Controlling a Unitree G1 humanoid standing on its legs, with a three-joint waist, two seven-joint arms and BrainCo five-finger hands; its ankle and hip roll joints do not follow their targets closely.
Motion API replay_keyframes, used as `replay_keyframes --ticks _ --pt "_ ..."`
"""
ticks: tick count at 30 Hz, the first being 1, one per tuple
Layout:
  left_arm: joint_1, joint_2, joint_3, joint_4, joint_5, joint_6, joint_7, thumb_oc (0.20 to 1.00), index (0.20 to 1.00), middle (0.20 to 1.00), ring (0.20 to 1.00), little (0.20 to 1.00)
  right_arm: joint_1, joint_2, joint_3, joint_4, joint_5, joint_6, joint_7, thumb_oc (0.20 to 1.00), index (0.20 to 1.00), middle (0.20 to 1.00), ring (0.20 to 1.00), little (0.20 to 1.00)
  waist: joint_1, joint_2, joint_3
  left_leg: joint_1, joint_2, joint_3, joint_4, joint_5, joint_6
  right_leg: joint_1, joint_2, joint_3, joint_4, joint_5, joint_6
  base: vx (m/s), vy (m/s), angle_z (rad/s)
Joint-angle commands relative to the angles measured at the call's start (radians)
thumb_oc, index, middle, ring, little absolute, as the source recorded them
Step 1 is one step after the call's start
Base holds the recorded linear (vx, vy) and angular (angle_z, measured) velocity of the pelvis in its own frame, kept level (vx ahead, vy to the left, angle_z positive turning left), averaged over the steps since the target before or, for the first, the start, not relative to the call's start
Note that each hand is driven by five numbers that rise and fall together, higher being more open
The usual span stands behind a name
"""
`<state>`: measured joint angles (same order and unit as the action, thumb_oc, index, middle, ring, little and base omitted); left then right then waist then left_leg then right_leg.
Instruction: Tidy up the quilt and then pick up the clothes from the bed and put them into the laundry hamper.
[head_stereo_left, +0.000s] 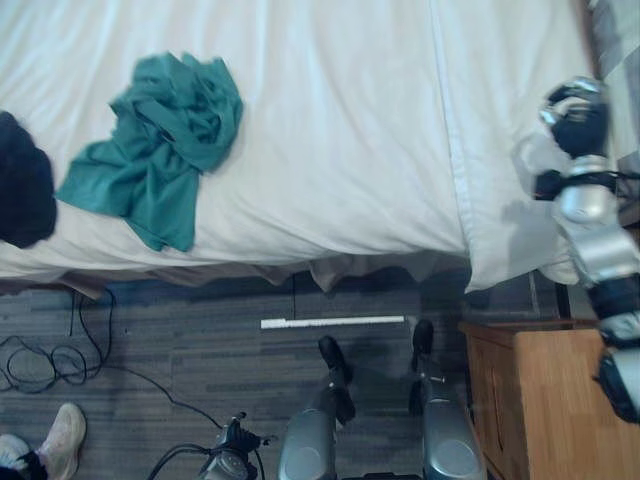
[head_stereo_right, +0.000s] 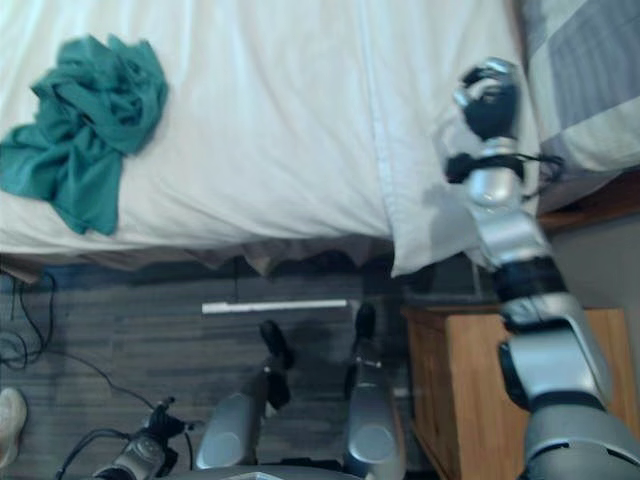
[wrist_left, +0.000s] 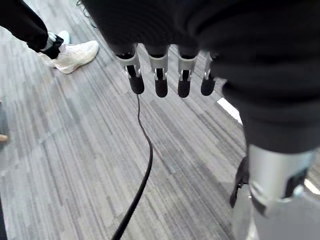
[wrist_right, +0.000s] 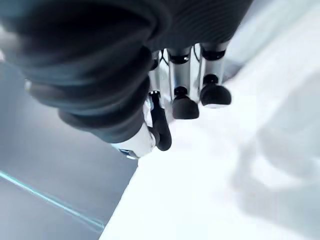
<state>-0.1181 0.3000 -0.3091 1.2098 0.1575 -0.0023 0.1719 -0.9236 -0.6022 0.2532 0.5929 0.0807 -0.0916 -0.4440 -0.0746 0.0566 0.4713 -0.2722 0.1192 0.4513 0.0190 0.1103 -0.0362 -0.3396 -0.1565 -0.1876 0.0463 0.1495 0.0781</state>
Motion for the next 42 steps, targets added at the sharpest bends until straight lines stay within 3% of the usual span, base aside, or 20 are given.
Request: replay_keyframes --ticks 1,5,14,18,19,20,23,24,25,26,28,29,31,33,35,36,37,38,40,42 --pt "-0.085 0.024 -0.040 0.008 -0.061 -0.012 0.049 1.000 1.000 1.000 1.000 1.000 0.040 0.034 0.023 0.101 0.049 -0.015 -0.005 0.200 0.200 0.200 0.200 0.200 0.000 -0.036 0.008 -0.007 0.121 -0.037 0.181 -0.094 -0.136 -0.036 -0.087 0.046 0.134 -0.118 0.124 -0.08 0.003 0.16" --pt "-0.138 -0.005 -0.035 -0.018 -0.075 -0.009 0.060 1.000 1.000 1.000 1.000 1.000 0.286 0.200 0.024 0.254 0.098 0.015 0.076 0.200 0.200 0.200 0.200 0.200 -0.013 -0.043 0.006 0.017 0.122 -0.035 0.191 -0.105 -0.130 -0.021 -0.089 0.035 0.145 -0.124 0.118 -0.01 0.014 0.11" --pt "-0.003 0.002 0.093 0.028 -0.002 0.021 0.041 1.000 1.000 1.000 1.000 1.000 0.942 0.344 -0.163 0.357 0.087 0.044 0.201 0.200 0.200 0.200 0.200 0.200 -0.116 -0.093 -0.146 0.222 0.067 0.002 0.025 -0.102 -0.116 0.145 -0.055 0.044 -0.013 -0.076 0.137 0.13 0.023 0.00" --pt "0.031 -0.002 0.111 0.047 0.003 0.025 0.035 1.000 1.000 1.000 1.000 1.000 1.026 0.375 -0.182 0.410 0.086 0.053 0.227 0.200 0.200 0.200 0.200 0.200 -0.139 -0.104 -0.188 0.282 0.055 0.022 -0.024 -0.100 -0.112 0.177 -0.044 0.063 -0.038 -0.070 0.144 0.12 0.046 -0.18" --pt "0.043 -0.005 0.112 0.050 0.004 0.022 0.032 1.000 1.000 1.000 1.000 1.000 1.037 0.381 -0.171 0.447 0.074 0.061 0.238 0.765 0.765 0.765 0.765 0.765 -0.143 -0.110 -0.203 0.303 0.048 0.026 -0.037 -0.103 -0.107 0.190 -0.040 0.079 -0.056 -0.069 0.147 0.05 0.032 -0.30" --pt "0.044 -0.005 0.112 0.050 0.002 0.019 0.032 1.000 1.000 1.000 1.000 1.000 1.027 0.380 -0.169 0.477 0.068 0.066 0.244 1.000 1.000 1.000 1.000 1.000 -0.143 -0.111 -0.205 0.302 0.038 0.021 -0.024 -0.120 -0.103 0.192 -0.042 0.087 -0.056 -0.067 0.148 0.02 0.020 -0.47" --pt "0.034 -0.009 0.107 0.047 -0.024 0.008 0.031 1.000 1.000 1.000 1.000 1.000 0.980 0.352 -0.145 0.550 0.025 0.078 0.248 1.000 1.000 1.000 1.000 1.000 -0.131 -0.116 -0.188 0.253 0.037 0.006 0.131 -0.173 -0.106 0.206 -0.070 0.093 -0.053 -0.069 0.147 -0.03 0.048 -0.45" --pt "0.031 -0.007 0.105 0.046 -0.027 0.005 0.030 1.000 1.000 1.000 1.000 1.000 0.965 0.342 -0.135 0.561 0.003 0.084 0.245 1.000 1.000 1.000 1.000 1.000 -0.125 -0.123 -0.186 0.227 0.055 0.006 0.183 -0.172 -0.115 0.207 -0.082 0.094 -0.059 -0.068 0.143 -0.09 0.212 -0.03" --pt "0.028 -0.004 0.097 0.049 -0.019 -0.002 0.030 1.000 1.000 1.000 1.000 1.000 0.930 0.317 -0.094 0.576 -0.056 0.091 0.247 1.000 1.000 1.000 1.000 1.000 -0.103 -0.119 -0.174 0.193 0.134 -0.035 0.275 -0.172 -0.144 0.226 -0.098 0.096 -0.070 -0.077 0.145 -0.06 0.178 -0.04" --pt "0.027 -0.003 0.097 0.049 -0.019 -0.002 0.031 1.000 1.000 1.000 1.000 1.000 0.929 0.317 -0.094 0.577 -0.056 0.091 0.247 1.000 1.000 1.000 1.000 1.000 -0.104 -0.119 -0.176 0.188 0.133 -0.036 0.274 -0.167 -0.144 0.221 -0.098 0.095 -0.070 -0.075 0.144 -0.03 0.306 -0.19" --pt "0.023 0.003 0.085 0.065 0.008 -0.007 0.040 1.000 1.000 1.000 1.000 1.000 0.901 0.309 -0.065 0.570 -0.094 0.096 0.270 1.000 1.000 1.000 1.000 1.000 -0.085 -0.105 -0.195 0.208 0.254 -0.123 0.165 -0.096 -0.192 0.219 -0.173 0.090 -0.065 -0.062 0.181 0.00 0.454 -0.29" --pt "0.023 0.002 0.084 0.066 0.008 -0.007 0.040 1.000 1.000 1.000 1.000 1.000 0.902 0.309 -0.065 0.570 -0.094 0.095 0.270 1.000 1.000 1.000 1.000 1.000 -0.086 -0.102 -0.194 0.213 0.256 -0.124 0.159 -0.093 -0.195 0.222 -0.171 0.088 -0.065 -0.064 0.181 -0.04 0.617 -0.01" --pt "0.009 0.016 0.054 0.061 0.058 -0.009 0.053 1.000 1.000 1.000 1.000 1.000 0.909 0.297 -0.070 0.548 -0.093 0.085 0.284 1.000 1.000 1.000 1.000 1.000 -0.081 -0.078 -0.212 0.216 0.452 -0.113 0.058 0.098 -0.226 0.191 -0.270 0.066 -0.061 -0.037 0.184 -0.08 0.696 0.32" --pt "0.012 0.022 0.052 0.052 0.066 -0.015 0.040 1.000 1.000 1.000 1.000 1.000 0.921 0.298 -0.081 0.545 -0.083 0.084 0.297 1.000 1.000 1.000 1.000 1.000 -0.084 -0.063 -0.241 0.239 0.456 -0.106 0.007 0.098 -0.226 0.197 -0.278 0.048 -0.071 -0.027 0.184 0.10 0.552 0.54" --pt "0.013 0.019 0.055 0.053 0.065 -0.009 0.040 1.000 1.000 1.000 1.000 1.000 0.926 0.308 -0.097 0.546 -0.094 0.088 0.309 1.000 1.000 1.000 1.000 1.000 -0.070 -0.064 -0.262 0.211 0.411 -0.149 -0.001 0.049 -0.226 0.218 -0.347 0.018 -0.070 0.027 0.184 0.19 0.538 0.53" --pt "-0.007 0.025 0.060 0.050 0.052 -0.006 0.038 1.000 1.000 1.000 1.000 1.000 0.910 0.318 -0.104 0.553 -0.099 0.103 0.305 1.000 1.000 1.000 1.000 1.000 -0.062 -0.098 -0.246 0.195 0.357 -0.158 0.059 -0.018 -0.226 0.209 -0.407 0.008 -0.034 0.161 0.184 0.08 0.270 0.69" --pt "-0.008 0.026 0.061 0.050 0.052 -0.006 0.037 1.000 1.000 1.000 1.000 1.000 0.909 0.319 -0.104 0.553 -0.099 0.103 0.305 1.000 1.000 1.000 1.000 1.000 -0.062 -0.100 -0.248 0.190 0.355 -0.158 0.061 -0.016 -0.226 0.203 -0.409 0.010 -0.034 0.164 0.184 0.10 0.418 0.73" --pt "-0.013 0.037 0.077 0.053 0.038 -0.001 0.038 1.000 1.000 1.000 1.000 1.000 0.886 0.326 -0.094 0.555 -0.095 0.108 0.303 1.000 1.000 1.000 1.000 1.000 -0.035 -0.109 -0.230 0.197 0.334 -0.131 0.081 -0.050 -0.226 0.187 -0.451 -0.071 0.008 0.212 0.184 0.03 0.268 0.42" --pt "-0.010 0.048 0.092 0.049 0.027 0.007 0.042 1.000 1.000 1.000 1.000 1.000 0.868 0.352 -0.069 0.547 -0.089 0.104 0.305 1.000 1.000 1.000 1.000 1.000 -0.005 -0.121 -0.215 0.225 0.290 -0.073 0.064 -0.068 -0.220 0.192 -0.456 -0.215 0.087 0.157 0.184 0.09 0.456 -0.40" --pt "0.006 0.060 0.094 0.046 0.038 0.010 0.028 1.000 1.000 1.000 1.000 1.000 0.872 0.371 -0.035 0.520 -0.088 0.094 0.315 1.000 1.000 1.000 1.000 1.000 -0.011 -0.135 -0.198 0.259 0.239 -0.031 0.021 -0.071 -0.181 0.164 -0.356 -0.206 0.190 0.053 0.171 0.15 0.587 -0.47"
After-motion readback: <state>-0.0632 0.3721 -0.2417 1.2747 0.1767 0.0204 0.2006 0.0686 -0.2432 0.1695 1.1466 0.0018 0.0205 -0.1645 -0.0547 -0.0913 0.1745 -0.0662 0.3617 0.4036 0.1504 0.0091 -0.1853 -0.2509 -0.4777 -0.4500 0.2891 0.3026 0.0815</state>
